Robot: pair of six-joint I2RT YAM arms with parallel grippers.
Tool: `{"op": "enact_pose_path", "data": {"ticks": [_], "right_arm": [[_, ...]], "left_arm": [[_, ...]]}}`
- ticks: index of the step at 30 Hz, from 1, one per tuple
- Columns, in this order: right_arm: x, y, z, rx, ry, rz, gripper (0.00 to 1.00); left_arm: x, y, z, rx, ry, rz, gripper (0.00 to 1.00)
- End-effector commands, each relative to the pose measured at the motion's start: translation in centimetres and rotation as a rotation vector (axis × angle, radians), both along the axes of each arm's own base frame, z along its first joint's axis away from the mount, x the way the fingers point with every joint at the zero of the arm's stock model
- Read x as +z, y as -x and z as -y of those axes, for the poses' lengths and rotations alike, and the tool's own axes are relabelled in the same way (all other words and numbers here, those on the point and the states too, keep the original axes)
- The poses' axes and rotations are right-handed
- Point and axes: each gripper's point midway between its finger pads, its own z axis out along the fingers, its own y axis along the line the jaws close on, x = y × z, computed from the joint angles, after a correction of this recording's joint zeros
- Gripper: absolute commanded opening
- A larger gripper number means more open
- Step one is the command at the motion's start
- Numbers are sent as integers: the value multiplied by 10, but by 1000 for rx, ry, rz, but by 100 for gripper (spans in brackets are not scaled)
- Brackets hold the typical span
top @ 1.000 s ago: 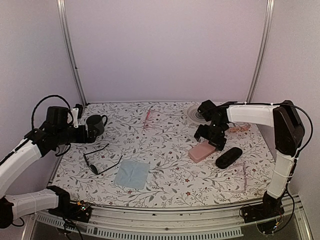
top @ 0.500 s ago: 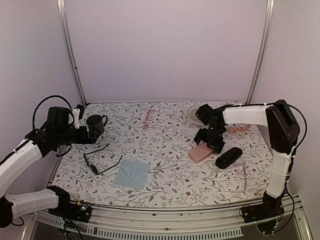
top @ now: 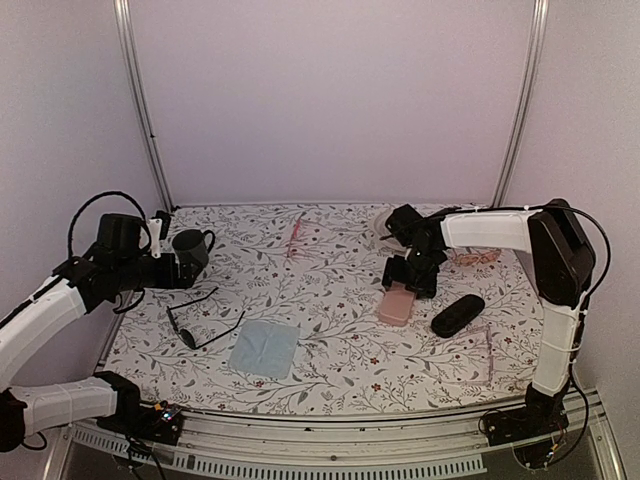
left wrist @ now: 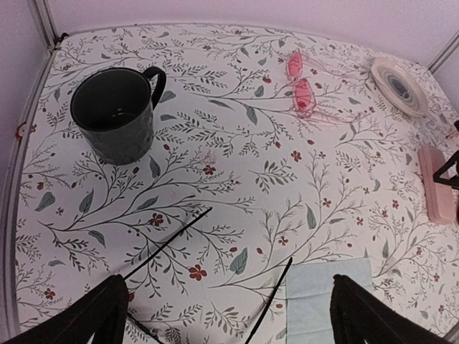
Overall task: Organize the sunglasses
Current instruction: Adjust the sunglasses case at the center of the board, then pick up the sunglasses case from the center of the board.
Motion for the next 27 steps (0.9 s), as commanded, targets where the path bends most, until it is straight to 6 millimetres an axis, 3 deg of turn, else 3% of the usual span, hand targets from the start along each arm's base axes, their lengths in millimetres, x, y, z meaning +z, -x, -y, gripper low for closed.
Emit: {"op": "enact_pose_path", "data": {"ticks": [1,4,9,17,27], "right_arm": [[-5,8,3,114,65,-30,91],[1,6,-3,116,35,-16,99],[1,-2,-9,101,18,-3,99],[-17,-6,-3,25,75,-46,92],[-9,-16,5,1,131,-10,84]], "left_arm": [[-3,-1,3,-16,-14,4,99],[-4,-1,3,-17,-16,0,99],[-4,-1,4,-19,-15,2,99],[-1,1,5,-22,-14,12,99],[0,1,6,-23,-14,15,99]]}}
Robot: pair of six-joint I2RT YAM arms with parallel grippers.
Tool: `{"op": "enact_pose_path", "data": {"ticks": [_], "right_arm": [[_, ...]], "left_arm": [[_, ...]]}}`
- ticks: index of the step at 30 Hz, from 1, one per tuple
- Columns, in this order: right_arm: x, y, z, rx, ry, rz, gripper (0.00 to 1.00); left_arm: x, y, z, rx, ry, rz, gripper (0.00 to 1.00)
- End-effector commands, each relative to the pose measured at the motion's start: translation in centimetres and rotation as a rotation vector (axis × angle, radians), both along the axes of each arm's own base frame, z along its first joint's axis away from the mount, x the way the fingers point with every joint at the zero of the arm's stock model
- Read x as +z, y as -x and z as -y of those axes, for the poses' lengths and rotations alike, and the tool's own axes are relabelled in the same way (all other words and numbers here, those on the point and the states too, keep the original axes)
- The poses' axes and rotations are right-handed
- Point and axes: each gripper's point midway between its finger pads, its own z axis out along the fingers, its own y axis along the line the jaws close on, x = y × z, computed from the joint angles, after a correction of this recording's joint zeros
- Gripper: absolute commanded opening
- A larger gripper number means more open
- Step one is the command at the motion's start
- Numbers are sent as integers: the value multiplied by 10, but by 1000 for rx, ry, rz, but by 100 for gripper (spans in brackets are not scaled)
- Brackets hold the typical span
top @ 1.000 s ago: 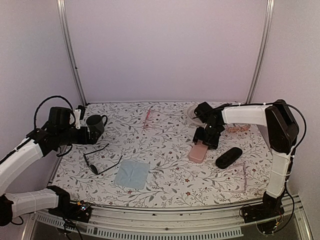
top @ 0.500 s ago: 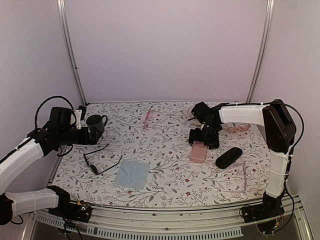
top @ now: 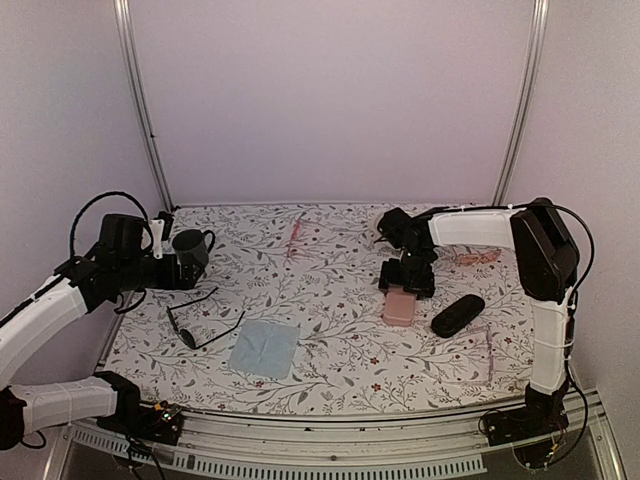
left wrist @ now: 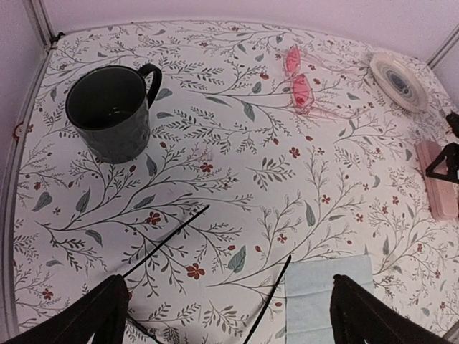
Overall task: Organize the sunglasses
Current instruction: Pick up the sunglasses case from the center of the board.
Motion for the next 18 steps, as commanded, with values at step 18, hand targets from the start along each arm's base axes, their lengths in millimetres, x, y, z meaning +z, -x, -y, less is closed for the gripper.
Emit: {"op": "enact_pose_path", "data": {"ticks": [18], "right_arm": [[-2,-7,5,-1,66,11,80]], "left_arm": [[1,0,4,-14,-9,14,99]]}}
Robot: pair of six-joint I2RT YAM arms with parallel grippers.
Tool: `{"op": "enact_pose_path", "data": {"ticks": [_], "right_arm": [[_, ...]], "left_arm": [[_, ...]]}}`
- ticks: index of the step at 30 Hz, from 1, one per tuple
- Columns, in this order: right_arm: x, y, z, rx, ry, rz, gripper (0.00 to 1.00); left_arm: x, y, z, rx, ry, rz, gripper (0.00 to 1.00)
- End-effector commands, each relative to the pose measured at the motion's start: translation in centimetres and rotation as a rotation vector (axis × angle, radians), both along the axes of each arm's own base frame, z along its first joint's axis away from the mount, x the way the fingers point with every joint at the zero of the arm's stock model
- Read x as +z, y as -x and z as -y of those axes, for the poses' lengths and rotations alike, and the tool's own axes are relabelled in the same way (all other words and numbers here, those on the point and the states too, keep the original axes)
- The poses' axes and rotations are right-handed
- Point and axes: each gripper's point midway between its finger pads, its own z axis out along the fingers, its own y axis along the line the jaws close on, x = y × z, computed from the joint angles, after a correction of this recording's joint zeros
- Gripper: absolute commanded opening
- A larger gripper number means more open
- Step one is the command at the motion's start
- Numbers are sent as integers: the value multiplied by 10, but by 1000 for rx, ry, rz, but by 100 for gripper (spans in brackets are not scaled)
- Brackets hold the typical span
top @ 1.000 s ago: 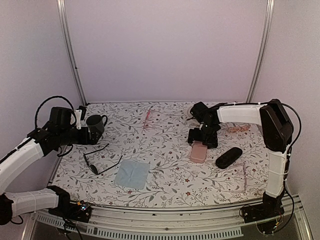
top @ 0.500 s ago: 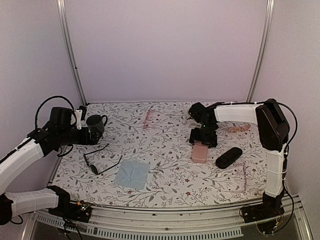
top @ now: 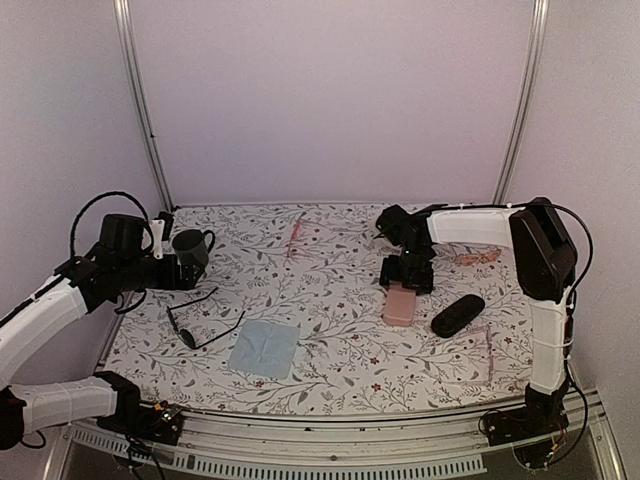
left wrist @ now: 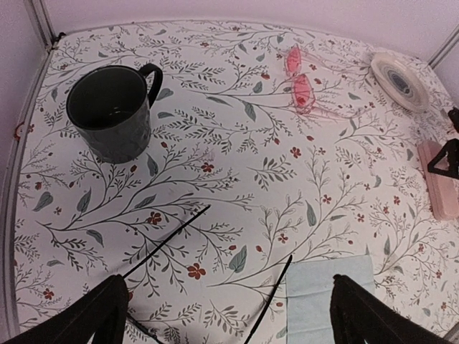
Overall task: Organize the sunglasses
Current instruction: Pick up the sunglasses case from the center of the board, then open the sunglasses case.
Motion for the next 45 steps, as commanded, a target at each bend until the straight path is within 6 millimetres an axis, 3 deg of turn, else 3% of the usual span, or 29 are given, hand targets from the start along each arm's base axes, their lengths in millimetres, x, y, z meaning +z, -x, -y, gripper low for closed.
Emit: {"op": "enact_pose_path", "data": {"ticks": [1,6,8,11,13,20,27,33,37,40,45], "right_arm": [[-8,2,3,5,37,-16,79],[-9,3,1,11,29,-20,75],[-7,3,1,12,26,-15,70],[1,1,-3,25,4,8,54],[11,-2,-7,47,-20,35,52],[78,-13,-55,269,-291,232,52],[155,-7,-102,502,-594,466,53],[224,20,-128,711,-853,649,48],[248,39,-133,792,-958,729,46],[270,50,-139,855,-1013,793,43],[294,64,-152,918,-1072,836,38]], "left_arm": [[1,0,4,-15,-6,14,99],[1,0,4,-15,-5,13,99],[1,0,4,-16,-6,13,99],[1,0,4,-16,-6,13,99],[1,0,4,-16,-5,15,99],[11,0,0,2,-10,51,99],[52,0,2,-8,43,181,99],[78,3,38,-130,280,256,99],[87,6,64,-242,423,269,99],[96,13,97,-402,522,268,97],[103,24,157,-567,532,270,96]]}}
